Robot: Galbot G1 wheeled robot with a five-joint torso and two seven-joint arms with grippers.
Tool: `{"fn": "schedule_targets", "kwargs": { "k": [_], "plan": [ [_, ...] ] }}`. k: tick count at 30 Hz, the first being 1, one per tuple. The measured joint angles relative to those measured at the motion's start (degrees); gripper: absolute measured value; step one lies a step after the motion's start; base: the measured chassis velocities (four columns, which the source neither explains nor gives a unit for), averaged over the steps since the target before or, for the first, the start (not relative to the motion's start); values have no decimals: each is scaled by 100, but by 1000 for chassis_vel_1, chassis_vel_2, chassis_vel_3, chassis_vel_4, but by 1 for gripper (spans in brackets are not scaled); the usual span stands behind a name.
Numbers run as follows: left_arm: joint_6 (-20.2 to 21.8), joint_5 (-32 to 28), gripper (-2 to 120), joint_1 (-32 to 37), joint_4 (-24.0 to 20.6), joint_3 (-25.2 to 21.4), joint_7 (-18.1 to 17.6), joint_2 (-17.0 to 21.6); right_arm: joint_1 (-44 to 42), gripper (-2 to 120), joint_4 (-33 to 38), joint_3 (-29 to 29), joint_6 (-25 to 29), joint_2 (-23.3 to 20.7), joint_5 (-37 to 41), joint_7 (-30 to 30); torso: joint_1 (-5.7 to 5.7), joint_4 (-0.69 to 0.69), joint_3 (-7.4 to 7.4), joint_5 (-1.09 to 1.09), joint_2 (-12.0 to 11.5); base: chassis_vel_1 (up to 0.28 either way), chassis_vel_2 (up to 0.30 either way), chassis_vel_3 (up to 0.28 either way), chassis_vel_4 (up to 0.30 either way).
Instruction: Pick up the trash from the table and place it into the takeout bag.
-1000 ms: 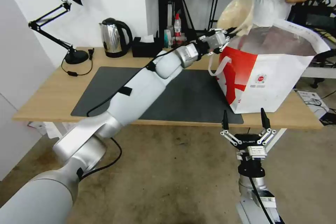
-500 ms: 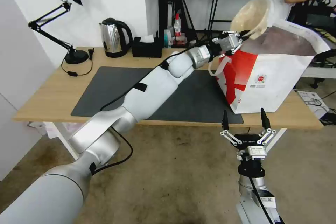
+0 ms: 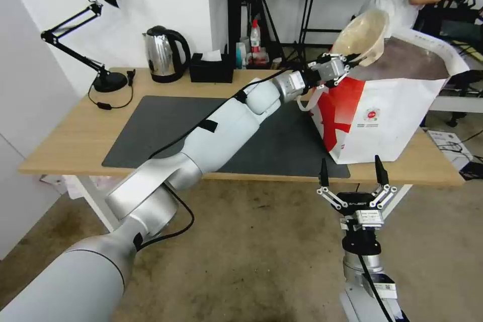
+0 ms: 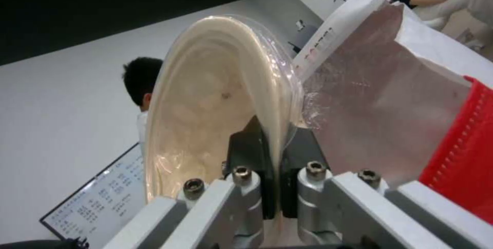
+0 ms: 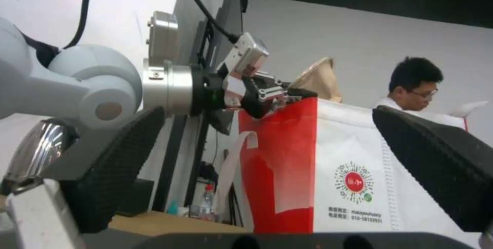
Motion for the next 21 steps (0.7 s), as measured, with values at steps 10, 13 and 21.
{"fn": "schedule_targets", "kwargs": {
  "k": [10, 13, 21],
  "plan": [
    [-17, -7, 1, 56, 11, -1, -13, 7, 0, 100, 0, 0, 0, 0, 0, 0, 0, 0, 0, 0, 0, 0, 0, 0, 0],
    [-10, -17, 6, 52, 16, -1, -22, 8, 0, 100, 0, 0, 0, 0, 0, 0, 0, 0, 0, 0, 0, 0, 0, 0, 0],
    [3, -49, 35, 84, -2, -35, -39, 11, 0, 100, 0, 0, 0, 0, 0, 0, 1, 0, 0, 0, 0, 0, 0, 0, 0]
  ]
}}
